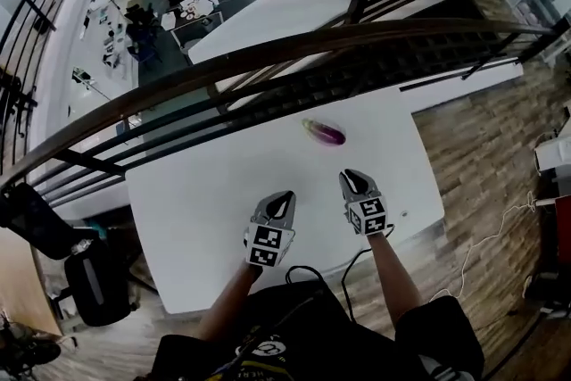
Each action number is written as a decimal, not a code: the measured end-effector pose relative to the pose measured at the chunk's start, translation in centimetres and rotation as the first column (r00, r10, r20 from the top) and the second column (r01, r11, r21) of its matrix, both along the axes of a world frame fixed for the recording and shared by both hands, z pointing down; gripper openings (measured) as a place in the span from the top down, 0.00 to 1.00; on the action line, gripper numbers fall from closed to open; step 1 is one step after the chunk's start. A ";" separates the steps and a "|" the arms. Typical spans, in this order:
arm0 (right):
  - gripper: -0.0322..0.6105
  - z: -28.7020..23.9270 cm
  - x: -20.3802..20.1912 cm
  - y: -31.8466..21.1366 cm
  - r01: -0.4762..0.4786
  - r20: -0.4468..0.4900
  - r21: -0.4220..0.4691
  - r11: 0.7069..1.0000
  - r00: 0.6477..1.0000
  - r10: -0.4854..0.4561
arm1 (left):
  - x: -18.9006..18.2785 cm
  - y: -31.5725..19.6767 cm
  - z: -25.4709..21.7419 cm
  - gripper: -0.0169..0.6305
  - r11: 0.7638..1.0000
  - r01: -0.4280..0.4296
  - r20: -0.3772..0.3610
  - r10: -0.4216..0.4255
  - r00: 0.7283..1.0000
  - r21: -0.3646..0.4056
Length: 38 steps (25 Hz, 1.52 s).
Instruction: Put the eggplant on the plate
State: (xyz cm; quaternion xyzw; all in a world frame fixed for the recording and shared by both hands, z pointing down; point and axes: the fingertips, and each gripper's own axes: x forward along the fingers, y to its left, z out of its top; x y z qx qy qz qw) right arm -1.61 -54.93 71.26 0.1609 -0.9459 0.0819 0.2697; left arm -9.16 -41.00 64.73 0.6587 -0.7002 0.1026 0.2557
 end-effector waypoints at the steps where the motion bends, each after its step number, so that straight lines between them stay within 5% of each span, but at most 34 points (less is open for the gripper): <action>1: 0.89 -1.4 1.3 1.9 -0.041 0.040 -0.026 0.999 0.998 0.043 | 0.4 0.8 -0.6 0.97 1.000 -0.012 0.006 0.012 1.000 0.012; 9: 0.95 -10.6 8.9 17.4 -0.288 0.227 -0.112 0.951 0.924 0.306 | 5.0 10.1 -6.2 0.97 0.987 -0.093 0.021 0.091 0.996 0.128; 17: 0.95 -14.8 10.6 27.5 -0.296 0.318 -0.206 0.933 0.881 0.350 | 8.7 17.3 -6.6 0.97 0.977 -0.158 -0.032 0.164 0.986 0.143; 27: 0.95 -15.7 12.3 29.4 -0.339 0.293 -0.121 0.933 0.886 0.360 | 9.7 19.0 -8.4 0.97 0.964 -0.186 0.015 0.187 0.982 0.189; 38: 0.95 -16.3 13.1 28.3 -0.347 0.322 -0.161 0.924 0.866 0.382 | 10.8 18.7 -9.1 0.97 0.961 -0.191 0.025 0.190 0.981 0.198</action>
